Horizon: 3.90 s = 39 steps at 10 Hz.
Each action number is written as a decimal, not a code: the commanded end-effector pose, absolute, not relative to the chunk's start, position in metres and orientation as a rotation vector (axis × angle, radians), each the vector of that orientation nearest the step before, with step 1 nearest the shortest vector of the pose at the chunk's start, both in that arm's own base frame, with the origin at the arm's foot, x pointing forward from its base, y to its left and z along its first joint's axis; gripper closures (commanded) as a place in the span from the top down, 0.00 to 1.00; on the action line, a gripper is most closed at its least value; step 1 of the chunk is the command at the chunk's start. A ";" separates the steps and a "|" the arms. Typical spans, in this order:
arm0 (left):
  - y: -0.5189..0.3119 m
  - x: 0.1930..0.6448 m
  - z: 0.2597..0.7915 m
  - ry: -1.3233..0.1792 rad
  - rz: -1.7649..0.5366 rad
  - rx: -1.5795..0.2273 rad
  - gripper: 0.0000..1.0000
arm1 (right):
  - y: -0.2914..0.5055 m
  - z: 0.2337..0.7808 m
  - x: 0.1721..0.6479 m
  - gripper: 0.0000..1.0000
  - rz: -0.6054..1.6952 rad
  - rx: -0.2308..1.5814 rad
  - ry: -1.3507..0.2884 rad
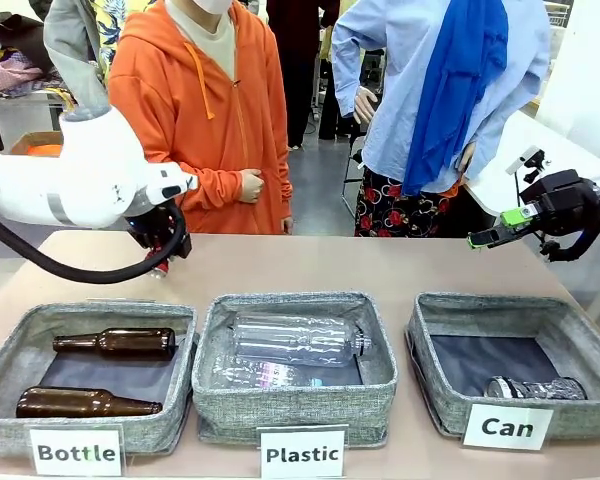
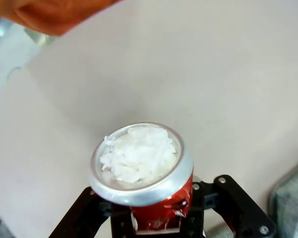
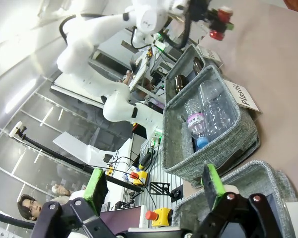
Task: Sort the can waste into the basket.
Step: Pick up the can waste from the table and place it in the right Fabric basket.
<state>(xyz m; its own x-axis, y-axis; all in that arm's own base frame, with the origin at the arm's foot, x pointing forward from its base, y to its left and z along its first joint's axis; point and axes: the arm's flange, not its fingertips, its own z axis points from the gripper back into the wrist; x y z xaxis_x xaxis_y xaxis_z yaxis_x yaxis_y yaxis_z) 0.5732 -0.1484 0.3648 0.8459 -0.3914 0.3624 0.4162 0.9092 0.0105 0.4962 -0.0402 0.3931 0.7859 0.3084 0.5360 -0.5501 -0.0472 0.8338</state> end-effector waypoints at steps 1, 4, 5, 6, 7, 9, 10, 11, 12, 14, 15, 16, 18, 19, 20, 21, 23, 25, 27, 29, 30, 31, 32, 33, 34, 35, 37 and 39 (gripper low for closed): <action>-0.137 0.519 0.406 -0.371 -0.519 -0.086 0.00 | -0.039 0.396 0.494 1.00 0.715 1.442 -0.204; -0.127 0.434 0.469 -0.406 -0.756 -0.122 0.00 | -0.039 0.396 0.494 1.00 0.715 1.442 -0.204; -0.122 0.396 0.481 -0.396 -0.886 -0.142 0.00 | -0.039 0.396 0.494 1.00 0.715 1.442 -0.204; -0.120 0.361 0.482 -0.346 -1.046 -0.203 0.00 | -0.039 0.396 0.494 1.00 0.715 1.442 -0.204; -0.118 0.332 0.472 -0.279 -1.218 -0.230 0.00 | -0.039 0.396 0.494 1.00 0.715 1.442 -0.204; -0.118 0.318 0.458 -0.198 -1.294 -0.237 0.00 | -0.039 0.396 0.494 1.00 0.715 1.442 -0.204; -0.135 0.324 0.469 -0.284 -1.200 -0.256 0.00 | -0.039 0.396 0.494 1.00 0.715 1.442 -0.204; -0.135 0.324 0.469 -0.284 -1.200 -0.256 0.00 | -0.039 0.396 0.494 1.00 0.715 1.442 -0.204; -0.135 0.324 0.469 -0.284 -1.200 -0.256 0.00 | -0.039 0.396 0.494 1.00 0.715 1.442 -0.204; -0.130 0.320 0.469 -0.263 -1.236 -0.260 0.08 | -0.039 0.396 0.494 1.00 0.715 1.442 -0.204; -0.162 0.326 0.461 -0.322 -1.300 -0.276 0.08 | -0.040 0.393 0.496 1.00 0.703 1.461 -0.208; -0.200 0.337 0.465 -0.404 -1.355 -0.324 0.08 | -0.043 0.406 0.487 1.00 0.674 1.389 -0.175; -0.290 0.357 0.477 -0.433 -1.444 -0.279 0.08 | -0.065 0.433 0.449 1.00 0.643 1.318 -0.127; -0.334 0.363 0.484 -0.468 -1.493 -0.262 0.08 | -0.081 0.447 0.428 1.00 0.623 1.299 -0.114; -0.382 0.367 0.492 -0.503 -1.570 -0.261 0.08 | -0.097 0.462 0.407 1.00 0.611 1.305 -0.120; -0.431 0.368 0.496 -0.533 -1.671 -0.259 0.08 | -0.114 0.473 0.384 1.00 0.604 1.275 -0.143; -0.533 0.373 0.484 -0.561 -1.834 -0.305 0.08 | -0.147 0.483 0.338 1.00 0.516 1.096 -0.202; -0.613 0.364 0.464 -0.548 -1.894 -0.424 0.08 | -0.182 0.479 0.308 1.00 0.318 0.942 -0.256; -0.662 0.357 0.449 -0.513 -1.913 -0.361 0.08 | -0.213 0.470 0.280 1.00 0.028 0.765 -0.396; -0.685 0.361 0.443 -0.535 -1.891 -0.290 0.08 | -0.226 0.461 0.261 1.00 -0.081 0.690 -0.424; -0.687 0.364 0.440 -0.524 -1.891 -0.291 0.08 | -0.228 0.457 0.256 1.00 -0.111 0.686 -0.406; -0.688 0.368 0.438 -0.512 -1.888 -0.309 0.08 | -0.247 0.467 0.268 1.00 -0.005 0.726 -0.449; -0.688 0.370 0.434 -0.486 -1.898 -0.308 0.08 | -0.247 0.467 0.268 1.00 -0.005 0.726 -0.449; -0.687 0.371 0.433 -0.479 -1.900 -0.316 0.08 | -0.247 0.467 0.268 1.00 -0.005 0.726 -0.449; -0.686 0.371 0.432 -0.479 -1.902 -0.307 0.08 | -0.247 0.467 0.268 1.00 -0.005 0.726 -0.449; -0.686 0.371 0.432 -0.475 -1.911 -0.303 0.08 | -0.247 0.467 0.268 1.00 -0.005 0.726 -0.449; -0.686 0.370 0.431 -0.467 -1.929 -0.285 0.66 | -0.247 0.467 0.268 1.00 -0.005 0.726 -0.449; -0.686 0.371 0.430 -0.474 -1.928 -0.288 1.00 | -0.247 0.467 0.268 1.00 -0.005 0.726 -0.449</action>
<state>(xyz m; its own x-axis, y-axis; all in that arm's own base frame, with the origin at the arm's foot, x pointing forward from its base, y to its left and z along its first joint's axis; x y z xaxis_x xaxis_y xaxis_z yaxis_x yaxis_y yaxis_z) 0.3662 -0.6800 0.4243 -0.3787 -0.8204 0.4285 0.9255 -0.3359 0.1749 0.2678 -0.2416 0.4638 0.8987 -0.1759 0.4017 -0.1404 0.7524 0.6436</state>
